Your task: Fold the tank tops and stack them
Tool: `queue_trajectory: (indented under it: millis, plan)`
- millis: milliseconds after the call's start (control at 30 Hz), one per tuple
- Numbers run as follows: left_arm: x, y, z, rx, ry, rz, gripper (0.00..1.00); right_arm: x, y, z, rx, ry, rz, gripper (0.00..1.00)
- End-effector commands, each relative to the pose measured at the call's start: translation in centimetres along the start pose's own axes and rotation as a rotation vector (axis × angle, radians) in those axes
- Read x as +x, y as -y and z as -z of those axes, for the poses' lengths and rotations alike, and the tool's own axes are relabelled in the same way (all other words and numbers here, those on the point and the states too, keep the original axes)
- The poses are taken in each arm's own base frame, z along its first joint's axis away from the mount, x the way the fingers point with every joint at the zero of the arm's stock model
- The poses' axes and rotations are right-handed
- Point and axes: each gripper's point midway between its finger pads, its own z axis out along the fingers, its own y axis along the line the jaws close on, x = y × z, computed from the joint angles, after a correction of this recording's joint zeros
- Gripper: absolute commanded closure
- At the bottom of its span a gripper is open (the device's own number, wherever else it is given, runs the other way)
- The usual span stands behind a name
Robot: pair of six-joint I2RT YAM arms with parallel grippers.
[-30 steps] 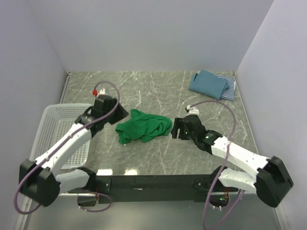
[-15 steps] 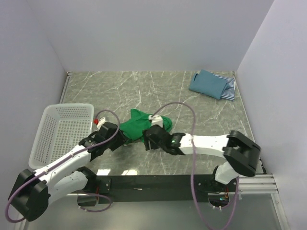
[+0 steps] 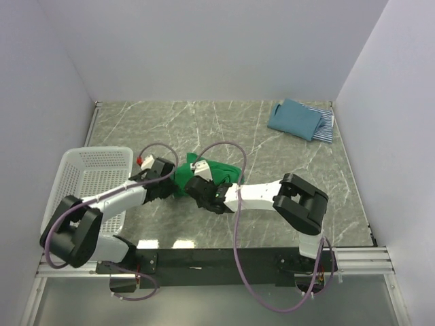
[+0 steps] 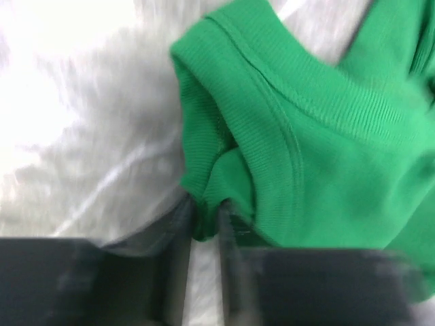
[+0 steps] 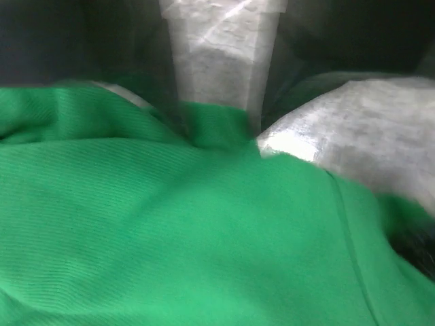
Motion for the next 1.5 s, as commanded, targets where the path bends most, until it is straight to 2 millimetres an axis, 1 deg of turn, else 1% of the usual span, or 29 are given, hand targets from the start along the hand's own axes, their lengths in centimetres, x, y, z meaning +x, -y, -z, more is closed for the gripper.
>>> queue_trajectory:
  millis: [0, 67, 100, 133, 267, 300, 367, 400, 467, 567, 633, 667, 700, 767, 800, 833, 867, 900, 933, 967, 1067, 1100, 1233, 1267, 1300, 1333, 1367, 1400, 1467]
  plan:
    - [-4.8, 3.6, 0.1, 0.072, 0.1, 0.037, 0.86, -1.0, 0.7, -0.1, 0.04, 0.027, -0.005, 0.62]
    - [-7.3, 5.1, 0.8, 0.094, 0.133, 0.059, 0.99, -0.4, 1.3, 0.1, 0.054, 0.022, -0.011, 0.84]
    - [-7.9, 5.6, 0.8, 0.096, 0.138, 0.05, 0.99, -0.7, 1.6, 0.5, 0.054, 0.03, -0.019, 0.97]
    - [-8.6, 5.9, 1.0, 0.09, 0.141, 0.051, 0.99, -0.2, 2.4, 0.7, 0.069, 0.02, -0.017, 1.0]
    - [-13.2, 10.1, 3.9, 0.15, 0.221, 0.031, 1.0, -1.3, 4.5, 3.8, 0.092, 0.055, -0.042, 1.0]
    - [-14.2, 10.5, 4.6, 0.144, 0.252, 0.013, 0.99, -3.2, 5.0, 5.9, 0.071, 0.107, -0.075, 1.0]
    - [-16.8, 12.0, 6.6, 0.163, 0.31, 0.013, 0.99, -3.2, 6.5, 8.0, 0.071, 0.119, -0.077, 1.0]
    - [-17.7, 12.3, 7.2, 0.168, 0.328, -0.004, 1.0, -5.1, 7.0, 10.6, 0.033, 0.176, -0.118, 1.0]
    - [-19.6, 12.9, 8.2, 0.178, 0.357, -0.004, 1.0, -5.8, 8.2, 13.0, 0.014, 0.201, -0.131, 1.0]
    - [-22.9, 16.0, 10.6, 0.26, 0.407, -0.036, 0.99, -8.6, 9.6, 18.1, -0.078, 0.302, -0.189, 1.0]
    - [-23.6, 16.8, 9.6, 0.252, 0.388, -0.074, 1.0, -9.0, 9.6, 19.2, -0.117, 0.307, -0.181, 1.0]
    - [-24.7, 18.2, 10.3, 0.283, 0.404, -0.084, 0.99, -9.1, 9.6, 19.4, -0.124, 0.309, -0.175, 1.0]
    - [-24.6, 18.4, 8.3, 0.256, 0.381, -0.117, 0.99, -9.1, 9.6, 19.5, -0.129, 0.308, -0.172, 1.0]
    - [-25.7, 19.8, 7.8, 0.265, 0.37, -0.132, 0.99, -8.7, 9.3, 18.7, -0.132, 0.292, -0.169, 1.0]
    - [-25.1, 20.0, 5.1, 0.245, 0.324, -0.162, 0.99, -8.3, 9.2, 18.2, -0.134, 0.28, -0.167, 1.0]
    - [-25.0, 20.1, 4.1, 0.236, 0.298, -0.172, 0.96, -7.7, 9.0, 17.5, -0.134, 0.266, -0.161, 1.0]
    - [-25.3, 21.4, 4.3, 0.273, 0.283, -0.184, 0.79, -7.2, 8.5, 17.0, -0.156, 0.247, -0.156, 1.0]
    - [-24.8, 21.2, 2.4, 0.251, 0.248, -0.205, 0.7, -6.2, 8.1, 15.9, -0.161, 0.219, -0.145, 0.98]
    - [-24.7, 21.3, 2.0, 0.25, 0.238, -0.214, 0.61, -5.7, 7.5, 15.4, -0.181, 0.205, -0.138, 0.92]
    - [-24.4, 21.6, 1.9, 0.264, 0.221, -0.218, 0.51, -4.9, 7.1, 14.7, -0.191, 0.183, -0.131, 0.78]
    - [-23.7, 21.2, 2.6, 0.294, 0.229, -0.209, 0.38, -3.1, 7.7, 13.1, -0.141, 0.144, -0.147, 0.49]
    - [-24.0, 21.5, 4.8, 0.331, 0.256, -0.194, 0.35, -2.9, 8.5, 12.7, -0.101, 0.145, -0.154, 0.45]
    - [-22.1, 19.9, 7.5, 0.34, 0.26, -0.149, 0.34, -2.0, 11.2, 12.0, 0.009, 0.143, -0.216, 0.38]
    - [-20.0, 18.4, 6.5, 0.314, 0.215, -0.144, 0.36, -2.1, 12.2, 11.8, 0.038, 0.15, -0.271, 0.38]
    - [-19.5, 18.5, 8.2, 0.356, 0.228, -0.117, 0.39, -1.0, 13.2, 11.3, 0.073, 0.133, -0.287, 0.38]
    - [-17.9, 18.0, 8.3, 0.346, 0.216, -0.107, 0.43, -0.7, 14.1, 11.0, 0.093, 0.128, -0.316, 0.39]
    - [-14.9, 15.7, 6.7, 0.303, 0.161, -0.102, 0.48, -0.3, 14.8, 10.7, 0.11, 0.122, -0.359, 0.4]
    - [-14.4, 16.1, 8.4, 0.368, 0.182, -0.069, 0.51, 0.7, 16.7, 9.9, 0.155, 0.104, -0.397, 0.41]
    - [-10.3, 14.5, 8.7, 0.408, 0.149, -0.024, 0.62, 1.4, 18.2, 9.0, 0.159, 0.105, -0.479, 0.45]
